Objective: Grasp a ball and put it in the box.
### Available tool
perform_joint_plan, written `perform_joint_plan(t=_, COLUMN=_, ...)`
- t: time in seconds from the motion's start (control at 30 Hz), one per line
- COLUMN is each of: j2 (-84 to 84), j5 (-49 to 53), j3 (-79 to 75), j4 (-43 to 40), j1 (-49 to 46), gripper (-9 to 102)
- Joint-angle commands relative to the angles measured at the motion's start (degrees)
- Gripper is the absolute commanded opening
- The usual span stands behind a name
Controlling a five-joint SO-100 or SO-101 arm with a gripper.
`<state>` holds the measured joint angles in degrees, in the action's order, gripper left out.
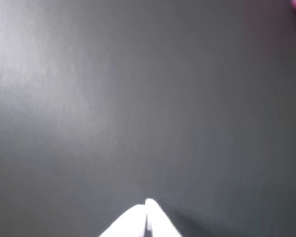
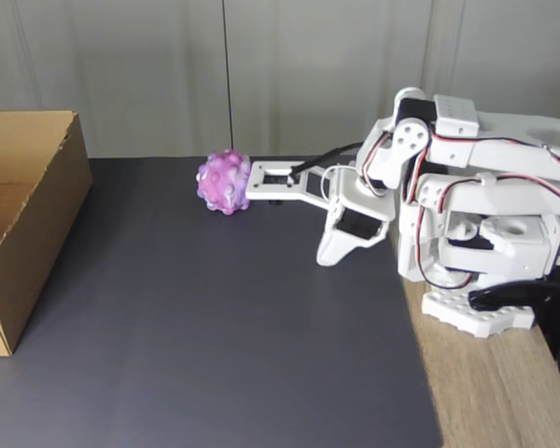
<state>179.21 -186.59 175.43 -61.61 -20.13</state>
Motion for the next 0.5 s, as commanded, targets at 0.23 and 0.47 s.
perform_joint_plan(t=0.23, j2=0.1, j5=-0.4, j3=-11.3, j4=2.1, j1=-2.4, gripper=0)
perform_joint_plan(t=0.47, j2=-6.2, j5=-2.2, j3=-21.4, j4=0.6, j1=-5.7, gripper=0)
